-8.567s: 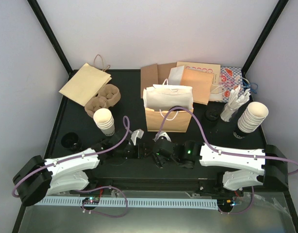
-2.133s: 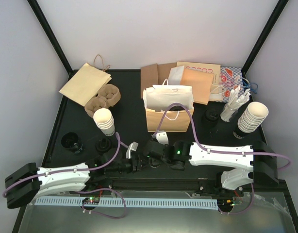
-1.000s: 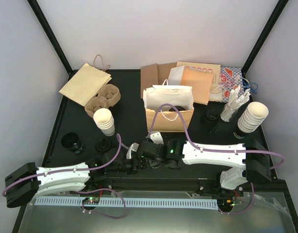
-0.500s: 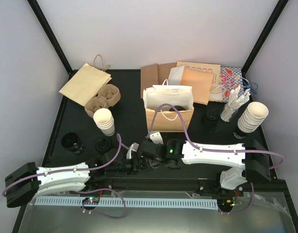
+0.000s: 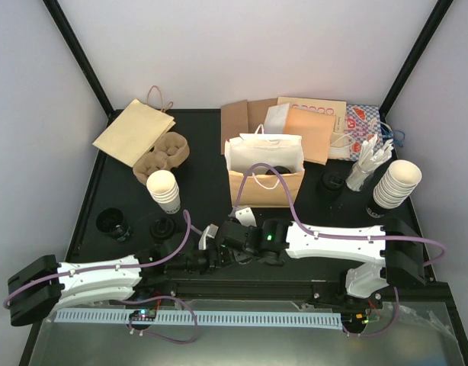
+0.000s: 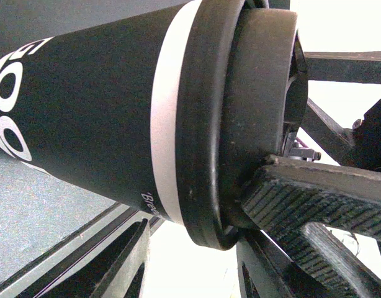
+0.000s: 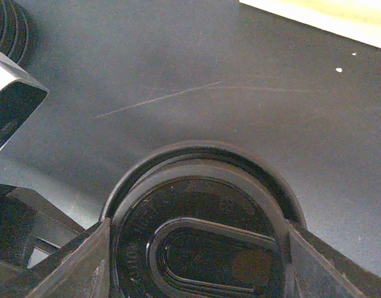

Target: Pack the takeout coffee

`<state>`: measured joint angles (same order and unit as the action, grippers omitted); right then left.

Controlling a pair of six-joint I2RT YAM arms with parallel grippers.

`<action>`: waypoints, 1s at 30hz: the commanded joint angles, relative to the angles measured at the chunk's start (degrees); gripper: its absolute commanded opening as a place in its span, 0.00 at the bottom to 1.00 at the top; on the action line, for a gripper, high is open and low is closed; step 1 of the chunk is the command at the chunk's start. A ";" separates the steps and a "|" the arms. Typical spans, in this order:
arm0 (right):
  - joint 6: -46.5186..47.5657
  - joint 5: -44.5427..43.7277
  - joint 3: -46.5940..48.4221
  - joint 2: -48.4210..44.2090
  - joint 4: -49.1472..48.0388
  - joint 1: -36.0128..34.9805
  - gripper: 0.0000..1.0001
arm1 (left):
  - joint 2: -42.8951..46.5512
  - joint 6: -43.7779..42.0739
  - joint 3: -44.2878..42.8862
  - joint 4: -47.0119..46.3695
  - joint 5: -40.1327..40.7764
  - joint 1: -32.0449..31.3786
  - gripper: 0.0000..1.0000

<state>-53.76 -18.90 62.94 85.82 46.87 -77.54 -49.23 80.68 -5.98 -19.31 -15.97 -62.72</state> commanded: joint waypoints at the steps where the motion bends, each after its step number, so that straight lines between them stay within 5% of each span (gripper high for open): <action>1: 1.97 12.10 -7.81 9.24 2.44 -0.86 0.63 | -3.36 -0.17 1.67 13.07 6.65 0.58 0.39; 10: 2.07 9.01 -5.60 7.75 5.45 -0.76 0.63 | -1.83 -3.79 -0.26 13.18 5.35 0.58 0.45; 22: 3.60 1.40 -4.18 -0.03 11.83 4.21 0.63 | 16.52 -17.06 -11.15 37.35 9.16 3.23 0.74; 30: 5.10 0.30 -3.41 -5.17 14.03 4.99 0.63 | 17.49 -23.35 -17.26 44.23 4.79 10.57 0.76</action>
<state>-50.61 -17.89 61.39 81.30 50.35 -73.12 -31.18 62.78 -19.18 17.96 -9.21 -56.07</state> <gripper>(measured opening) 0.685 0.761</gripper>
